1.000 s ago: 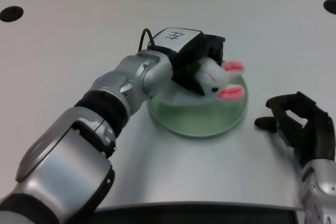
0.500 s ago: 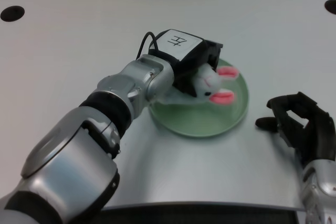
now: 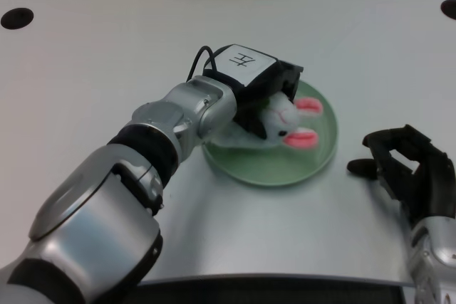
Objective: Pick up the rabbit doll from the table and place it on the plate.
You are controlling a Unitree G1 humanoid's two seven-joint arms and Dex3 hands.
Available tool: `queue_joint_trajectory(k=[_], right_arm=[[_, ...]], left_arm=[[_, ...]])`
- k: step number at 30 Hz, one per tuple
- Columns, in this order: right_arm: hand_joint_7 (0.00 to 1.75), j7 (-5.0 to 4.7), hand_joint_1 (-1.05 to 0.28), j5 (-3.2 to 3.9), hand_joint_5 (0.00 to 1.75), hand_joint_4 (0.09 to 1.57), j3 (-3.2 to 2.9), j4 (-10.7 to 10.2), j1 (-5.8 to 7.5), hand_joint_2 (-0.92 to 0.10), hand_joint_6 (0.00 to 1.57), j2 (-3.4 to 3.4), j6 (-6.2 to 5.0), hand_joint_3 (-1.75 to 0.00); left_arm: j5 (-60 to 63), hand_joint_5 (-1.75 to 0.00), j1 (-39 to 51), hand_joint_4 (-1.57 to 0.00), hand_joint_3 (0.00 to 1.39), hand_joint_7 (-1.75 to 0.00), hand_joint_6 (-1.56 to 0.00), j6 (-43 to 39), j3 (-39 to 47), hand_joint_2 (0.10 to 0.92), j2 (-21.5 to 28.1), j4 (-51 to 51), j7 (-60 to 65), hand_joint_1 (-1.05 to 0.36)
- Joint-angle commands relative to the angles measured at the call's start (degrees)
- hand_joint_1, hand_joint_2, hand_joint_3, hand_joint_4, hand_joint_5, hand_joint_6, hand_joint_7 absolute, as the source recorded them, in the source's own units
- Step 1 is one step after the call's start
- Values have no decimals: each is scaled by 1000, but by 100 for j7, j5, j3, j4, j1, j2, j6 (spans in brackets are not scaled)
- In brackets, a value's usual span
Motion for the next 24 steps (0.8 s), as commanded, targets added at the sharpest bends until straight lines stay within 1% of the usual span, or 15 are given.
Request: queue_joint_trajectory(k=[1, 2, 3, 4, 5, 6, 7, 8, 9, 10, 13, 16, 18, 21, 24], right_arm=[[1204, -42, -743, 33, 863, 861, -1, -54, 13, -921, 795, 36, 64, -160], [1204, -34, -744, 35, 862, 860, 1, -49, 15, -921, 795, 32, 54, -160], [1204, -26, -745, 37, 861, 860, 1, -42, 17, -921, 794, 29, 41, -161], [1204, -21, -746, 39, 861, 860, 2, -37, 18, -921, 792, 27, 33, -161], [1203, -30, -745, 28, 860, 860, 8, -36, 17, -921, 789, 26, 26, -161], [1203, -38, -743, 20, 859, 859, 13, -37, 16, -921, 785, 26, 25, -163], [1203, -20, -742, 31, 858, 859, 11, -21, 11, -921, 783, 25, 1, -164], [1205, -10, -739, 32, 860, 863, 11, 5, 4, -921, 782, 20, -31, -165], [1205, 8, -738, 50, 861, 864, 3, 28, -3, -921, 780, 20, -53, -166], [1205, 19, -738, 63, 861, 865, -3, 44, -8, -921, 780, 21, -66, -166], [1205, 8, -741, 80, 858, 863, -18, 46, -19, -921, 790, 32, -44, -160], [1203, -35, -742, 46, 856, 865, -6, 20, -23, -921, 801, 30, 19, -158], [1201, -44, -737, 29, 853, 861, 4, 14, -21, -921, 796, 26, 13, -163], [1201, 1, -734, 70, 857, 867, -10, 45, -31, -921, 794, 28, -19, -164], [1201, 8, -737, 63, 859, 869, -12, 97, -54, -921, 796, 18, -41, -163]], left_arm=[[-80, -1019, -117, -494, 23, -709, -445, 37, 50, 918, -12, 30, -209, -699], [-99, -936, -116, -414, 31, -622, -400, 45, 67, 920, -14, 25, -268, -735], [-112, -764, -115, -295, 47, -465, -336, 53, 81, 920, -17, 22, -313, -786], [-119, -637, -115, -232, 57, -343, -309, 58, 93, 921, -19, 19, -344, -818], [-65, -529, -125, -173, 74, -275, -255, 116, 51, 921, -19, 20, -358, -855], [-22, -352, -132, -88, 110, -201, -161, 160, 17, 921, -18, 20, -361, -909], [-4, -260, -139, -45, 130, -163, -114, 186, 3, 921, -9, 18, -382, -937], [-3, -106, -142, -18, 153, -89, -49, 201, 3, 921, 4, 16, -403, -977], [-10, -54, -143, -9, 167, -45, -24, 208, 9, 921, 16, 12, -418, -997], [-14, -21, -143, -3, 185, -18, -9, 213, 13, 921, 23, 9, -428, -1017], [-40, -2, -126, 0, 207, -2, 0, 220, 42, 921, 52, -4, -418, -1043], [5, 1, -131, 1, 235, 1, 1, 258, 7, 921, 101, -22, -391, -1048], [-6, 1, -127, 1, 247, 1, 1, 222, 24, 921, 154, -40, -356, -1048], [-104, 1, -146, 1, 290, 1, 1, 80, 133, 921, 322, -115, -376, -1048], [-150, 1, -151, 1, 320, 1, 1, -8, 200, 921, 462, -194, -420, -1048]])
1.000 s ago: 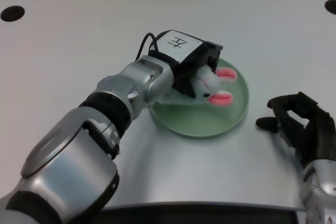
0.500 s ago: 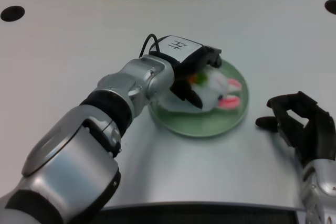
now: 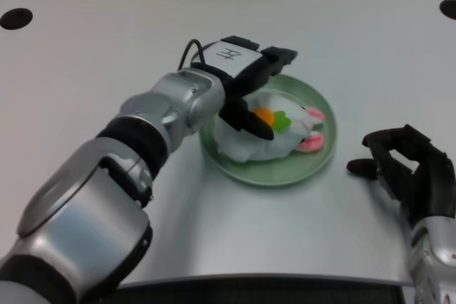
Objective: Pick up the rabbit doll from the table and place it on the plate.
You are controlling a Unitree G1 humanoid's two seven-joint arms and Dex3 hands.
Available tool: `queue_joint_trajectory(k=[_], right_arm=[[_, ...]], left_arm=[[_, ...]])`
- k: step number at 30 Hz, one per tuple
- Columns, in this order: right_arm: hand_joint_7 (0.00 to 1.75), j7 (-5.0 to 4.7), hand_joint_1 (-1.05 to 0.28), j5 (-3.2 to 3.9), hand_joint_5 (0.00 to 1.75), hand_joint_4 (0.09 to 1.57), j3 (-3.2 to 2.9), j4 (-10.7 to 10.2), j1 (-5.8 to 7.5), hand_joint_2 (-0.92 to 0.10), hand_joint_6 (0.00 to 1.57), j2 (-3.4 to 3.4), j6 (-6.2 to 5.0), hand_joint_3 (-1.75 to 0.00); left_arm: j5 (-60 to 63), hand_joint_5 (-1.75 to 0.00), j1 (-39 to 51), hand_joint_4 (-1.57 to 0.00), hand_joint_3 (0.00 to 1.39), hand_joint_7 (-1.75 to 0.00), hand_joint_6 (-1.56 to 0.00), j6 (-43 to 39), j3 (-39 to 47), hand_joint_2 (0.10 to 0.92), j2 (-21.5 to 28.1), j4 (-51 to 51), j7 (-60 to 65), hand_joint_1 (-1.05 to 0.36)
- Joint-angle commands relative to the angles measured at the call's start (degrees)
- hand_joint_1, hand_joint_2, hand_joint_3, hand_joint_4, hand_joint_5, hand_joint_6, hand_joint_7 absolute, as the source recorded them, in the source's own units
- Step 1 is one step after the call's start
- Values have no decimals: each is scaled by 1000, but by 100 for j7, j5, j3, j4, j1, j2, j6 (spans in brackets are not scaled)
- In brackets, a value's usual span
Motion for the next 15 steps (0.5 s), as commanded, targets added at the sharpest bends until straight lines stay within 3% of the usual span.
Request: queue_joint_trajectory(k=[1, 4, 8, 15], right_arm=[[1198, 9, -743, 52, 856, 865, -21, 116, -64, -921, 793, 15, -51, -162], [1195, 23, -744, 73, 850, 861, -37, 188, -107, -921, 791, 15, -54, -157], [1200, -34, -741, 30, 850, 872, -28, 227, -159, -921, 788, 9, -13, -159], [1207, -2, -744, 51, 850, 876, -47, 283, -183, -921, 793, -7, -45, -158]], left_arm=[[-118, 1, -91, 1, 336, 1, 1, -148, 103, 921, 221, -129, -55, -1048], [-292, 1, -3, 1, 335, 1, 1, -395, 270, 921, 485, -315, -79, -1048], [-656, 1, 360, 1, 285, -20, -40, -824, 601, 921, 1009, -742, -282, -1046], [-1091, -17, 1048, -33, 231, -41, -95, -1141, 1055, 921, 1732, -1428, -593, -1005]])
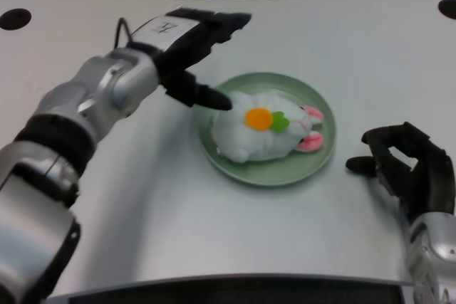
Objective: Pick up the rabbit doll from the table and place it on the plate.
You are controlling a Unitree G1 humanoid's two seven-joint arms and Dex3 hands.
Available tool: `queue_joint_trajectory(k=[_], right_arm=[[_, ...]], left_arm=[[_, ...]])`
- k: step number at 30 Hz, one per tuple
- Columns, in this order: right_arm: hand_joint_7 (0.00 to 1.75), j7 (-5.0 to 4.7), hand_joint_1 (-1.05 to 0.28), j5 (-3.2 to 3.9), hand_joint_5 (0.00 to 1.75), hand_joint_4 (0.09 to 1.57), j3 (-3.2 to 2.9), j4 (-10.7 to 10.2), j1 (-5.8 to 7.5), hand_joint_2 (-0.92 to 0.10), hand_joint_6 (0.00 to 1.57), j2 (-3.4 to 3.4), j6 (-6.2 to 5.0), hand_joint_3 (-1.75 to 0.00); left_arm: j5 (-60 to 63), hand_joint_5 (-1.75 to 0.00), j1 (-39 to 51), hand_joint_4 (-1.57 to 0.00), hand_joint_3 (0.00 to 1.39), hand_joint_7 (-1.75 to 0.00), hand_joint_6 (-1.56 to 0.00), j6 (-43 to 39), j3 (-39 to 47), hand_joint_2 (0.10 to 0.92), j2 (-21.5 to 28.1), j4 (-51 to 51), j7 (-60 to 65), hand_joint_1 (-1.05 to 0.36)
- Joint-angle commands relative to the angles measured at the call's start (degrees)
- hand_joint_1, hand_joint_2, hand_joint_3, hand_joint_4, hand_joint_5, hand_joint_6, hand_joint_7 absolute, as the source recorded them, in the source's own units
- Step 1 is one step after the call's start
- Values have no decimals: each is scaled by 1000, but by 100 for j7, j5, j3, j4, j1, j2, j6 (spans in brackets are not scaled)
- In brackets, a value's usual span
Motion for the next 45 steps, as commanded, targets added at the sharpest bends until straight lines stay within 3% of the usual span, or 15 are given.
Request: queue_joint_trajectory(k=[1, 4, 8, 17, 20, 23, 24, 25, 28, 32, 35, 39, 42, 45], right_arm=[[1207, 28, -743, 61, 850, 876, -24, 87, -25, -921, 793, 3, -34, -158], [1211, 43, -752, 54, 852, 874, -28, 99, -24, -921, 796, 5, -101, -157], [1215, 74, -757, 65, 856, 872, -43, 98, -31, -921, 800, -15, -68, -158], [1224, 29, -768, -1, 871, 870, -5, 24, 4, -921, 797, -6, -65, -161], [1228, 63, -772, 32, 878, 873, -12, 17, 8, -921, 790, 2, -63, -157], [1227, 39, -768, 66, 878, 869, -30, -15, 8, -921, 796, 31, 14, -148], [1227, 25, -766, 65, 877, 868, -30, -31, 11, -921, 797, 40, 31, -146], [1226, 14, -765, 56, 877, 867, -24, -45, 15, -921, 799, 45, 34, -145], [1224, 26, -766, 76, 881, 869, -28, -90, 37, -921, 803, 65, 48, -143], [1216, 6, -762, 58, 886, 875, -27, -109, 49, -921, 802, 69, 64, -137], [1214, -32, -765, -26, 885, 874, 19, -160, 94, -921, 793, 45, 40, -146], [1221, -53, -767, -11, 876, 865, 33, -276, 154, -921, 795, 53, 111, -148], [1224, -61, -758, -12, 870, 856, 57, -362, 223, -921, 794, 61, 94, -153], [1227, -110, -756, -31, 869, 856, 89, -478, 287, -921, 790, 63, 195, -159]], left_arm=[[-285, -22, 393, -41, 230, -41, -98, -212, 286, 921, 388, -367, -136, -1001], [-522, -31, 722, -59, 224, -40, -104, -298, 528, 921, 606, -673, -254, -976], [-804, -46, 1174, -88, 215, -42, -121, -336, 833, 921, 793, -1023, -315, -954], [-1182, -88, 1873, -171, 198, -41, -174, -383, 1297, 921, 978, -1595, -424, -881], [-1362, -129, 2061, -250, 215, -51, -214, -343, 1440, 921, 939, -1747, -535, -820], [-2032, -204, 2445, -374, 236, -87, -310, -189, 1807, 921, 681, -2025, -786, -695], [-2232, -375, 2580, -388, 244, -74, -369, -133, 1921, 921, 594, -2139, -832, -645], [-2384, -711, 2707, -328, 252, -51, -432, -63, 2011, 921, 526, -2272, -872, -599], [-2887, -1128, 3180, -359, 310, -60, -540, 200, 2268, 921, 342, -2778, -1086, -556], [-3284, -1296, 3726, -409, 364, -109, -644, 678, 2484, 921, 190, -3457, -1267, -520], [-3548, -1356, 4196, -384, 371, -161, -731, 979, 2643, 921, 53, -3837, -1345, -471], [-3847, -1496, 4621, -466, 390, -220, -802, 1365, 2849, 921, -160, -4226, -1347, -439], [-4194, -1629, 5038, -510, 453, -278, -829, 1903, 3027, 921, -349, -4712, -1347, -432], [-4379, -1722, 5461, -498, 496, -419, -787, 2458, 3169, 921, -501, -5298, -1221, -450]])
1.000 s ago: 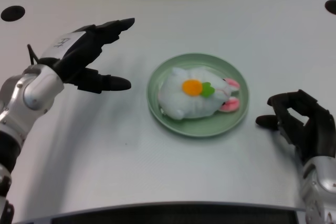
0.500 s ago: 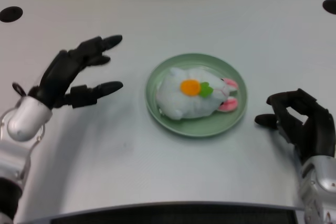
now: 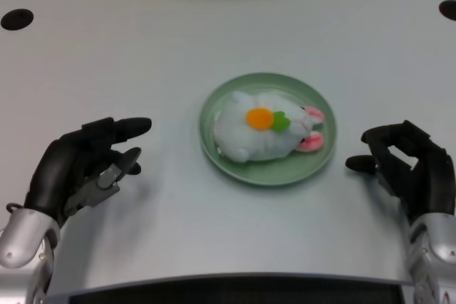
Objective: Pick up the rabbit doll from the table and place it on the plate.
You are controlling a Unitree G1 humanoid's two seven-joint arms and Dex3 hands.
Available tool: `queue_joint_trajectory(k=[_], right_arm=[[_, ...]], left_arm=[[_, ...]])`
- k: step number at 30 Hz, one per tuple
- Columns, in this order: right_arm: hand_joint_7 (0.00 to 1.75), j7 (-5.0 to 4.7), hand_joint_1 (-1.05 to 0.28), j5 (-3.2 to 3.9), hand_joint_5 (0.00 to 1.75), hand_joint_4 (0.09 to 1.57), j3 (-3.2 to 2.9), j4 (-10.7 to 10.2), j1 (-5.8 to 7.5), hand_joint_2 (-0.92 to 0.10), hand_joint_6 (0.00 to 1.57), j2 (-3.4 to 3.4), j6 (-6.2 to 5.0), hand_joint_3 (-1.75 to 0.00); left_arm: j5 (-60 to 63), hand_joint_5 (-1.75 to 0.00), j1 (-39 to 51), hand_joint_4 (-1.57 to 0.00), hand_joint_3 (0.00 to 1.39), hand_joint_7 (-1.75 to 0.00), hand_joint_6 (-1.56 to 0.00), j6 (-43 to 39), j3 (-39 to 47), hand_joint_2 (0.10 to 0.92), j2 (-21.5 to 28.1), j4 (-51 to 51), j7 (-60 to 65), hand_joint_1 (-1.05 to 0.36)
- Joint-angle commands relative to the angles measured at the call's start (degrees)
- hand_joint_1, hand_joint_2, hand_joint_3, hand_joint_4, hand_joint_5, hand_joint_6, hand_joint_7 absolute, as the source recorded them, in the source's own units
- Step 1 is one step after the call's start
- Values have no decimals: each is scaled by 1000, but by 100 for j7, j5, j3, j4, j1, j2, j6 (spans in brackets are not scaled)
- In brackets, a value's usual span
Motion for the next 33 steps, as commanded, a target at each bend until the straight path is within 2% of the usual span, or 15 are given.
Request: queue_joint_trajectory(k=[1, 3, 5, 9, 14, 16, 18, 21, 24, 27, 31, 33], right_arm=[[1226, -43, -756, -2, 869, 857, 14, -116, 120, -921, 786, 32, 103, -161], [1223, -33, -752, 11, 868, 859, 15, -118, 140, -921, 777, 32, 85, -162], [1223, -32, -751, 15, 867, 860, 17, -126, 147, -921, 774, 31, 85, -163], [1224, 37, -759, 73, 871, 870, 9, -217, 205, -921, 774, 38, 109, -157], [1228, -11, -759, 12, 877, 873, 18, -188, 198, -921, 767, 31, 49, -160], [1231, 22, -755, 47, 875, 870, -6, -130, 138, -921, 769, 7, 60, -163], [1233, 75, -753, 74, 874, 867, -23, -57, 94, -921, 770, -19, 13, -166], [1235, 64, -762, 70, 876, 864, -39, -9, 54, -921, 779, -37, 39, -168], [1232, 40, -750, 74, 870, 856, -62, 37, -11, -921, 783, -69, 131, -167], [1229, 89, -753, 116, 874, 864, -89, 91, -52, -921, 780, -80, 131, -163], [1227, 168, -759, 137, 881, 865, -131, 262, -105, -921, 794, -84, -72, -153], [1221, 176, -763, 127, 878, 855, -138, 294, -116, -921, 796, -90, -69, -153]], left_arm=[[-244, -1736, 463, -500, 511, -472, -764, 535, 183, 921, -135, -531, 66, -452], [-356, -1744, 632, -516, 542, -685, -659, 740, 260, 921, -183, -734, 26, -451], [-377, -1746, 683, -520, 551, -757, -624, 853, 290, 921, -203, -838, 14, -452], [-981, -1746, 1012, -553, 562, -804, -620, 1493, 549, 921, -321, -1062, -198, -486], [-1321, -1712, 1128, -511, 627, -841, -589, 2038, 717, 921, -417, -1256, -169, -483], [-1348, -1706, 1104, -496, 636, -850, -579, 2144, 745, 921, -477, -1247, -112, -478], [-1355, -1715, 1066, -495, 626, -855, -582, 2231, 763, 921, -542, -1242, -48, -472], [-1405, -1720, 1036, -481, 610, -859, -569, 2234, 800, 921, -602, -1201, -112, -471], [-1321, -1715, 983, -478, 601, -863, -561, 2191, 768, 921, -657, -1133, -68, -473], [-1260, -1723, 907, -456, 611, -872, -561, 2207, 761, 921, -657, -1061, -54, -480], [-1213, -1738, 823, -456, 615, -883, -562, 2253, 781, 921, -648, -1049, 13, -491], [-1203, -1744, 807, -470, 622, -894, -564, 2242, 782, 921, -644, -1044, 13, -481]])
